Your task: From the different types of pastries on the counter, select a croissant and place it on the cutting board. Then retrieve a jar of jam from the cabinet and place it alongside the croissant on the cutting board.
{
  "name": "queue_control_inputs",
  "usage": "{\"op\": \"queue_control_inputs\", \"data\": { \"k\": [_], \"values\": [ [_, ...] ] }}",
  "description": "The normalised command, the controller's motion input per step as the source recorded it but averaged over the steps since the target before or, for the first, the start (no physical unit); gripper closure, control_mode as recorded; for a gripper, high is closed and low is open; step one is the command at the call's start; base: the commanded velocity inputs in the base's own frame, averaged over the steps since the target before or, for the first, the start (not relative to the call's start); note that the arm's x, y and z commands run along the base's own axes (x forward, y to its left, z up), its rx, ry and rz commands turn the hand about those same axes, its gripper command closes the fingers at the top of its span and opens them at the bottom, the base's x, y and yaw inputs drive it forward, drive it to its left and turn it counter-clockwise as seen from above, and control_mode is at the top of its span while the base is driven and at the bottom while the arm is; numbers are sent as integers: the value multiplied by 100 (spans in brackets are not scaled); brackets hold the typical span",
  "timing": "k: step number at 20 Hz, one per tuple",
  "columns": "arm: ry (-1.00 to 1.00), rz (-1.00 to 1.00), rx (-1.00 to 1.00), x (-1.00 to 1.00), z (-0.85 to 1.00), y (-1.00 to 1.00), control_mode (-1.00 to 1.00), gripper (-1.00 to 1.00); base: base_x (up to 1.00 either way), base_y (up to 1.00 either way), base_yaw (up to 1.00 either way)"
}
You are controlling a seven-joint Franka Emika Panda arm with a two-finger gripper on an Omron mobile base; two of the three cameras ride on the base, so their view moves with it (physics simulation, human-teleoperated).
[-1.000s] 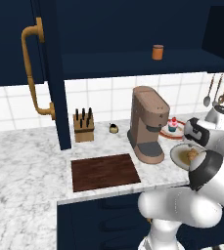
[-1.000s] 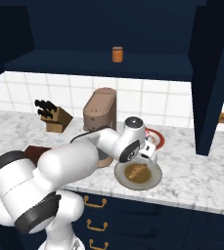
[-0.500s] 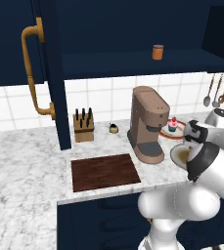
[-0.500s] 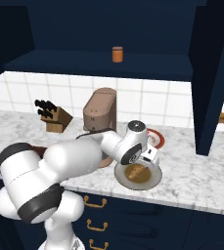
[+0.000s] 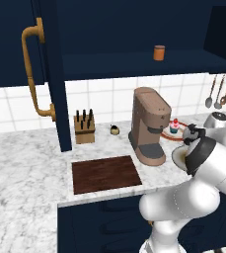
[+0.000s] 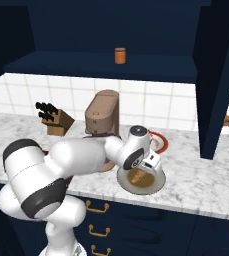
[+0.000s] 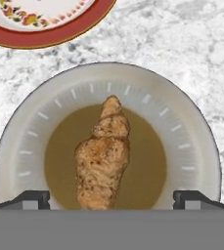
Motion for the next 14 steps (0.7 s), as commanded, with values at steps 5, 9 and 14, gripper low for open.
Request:
{"op": "queue_control_inputs", "data": {
  "k": [5, 9, 14],
  "values": [
    [1, -6, 0, 20, -15, 0, -100, -100, 0, 0, 0],
    [3, -6, 2, 25, -12, 0, -100, -100, 0, 0, 0],
    [1, -3, 0, 3, -26, 0, -100, -100, 0, 0, 0]
  ]
}}
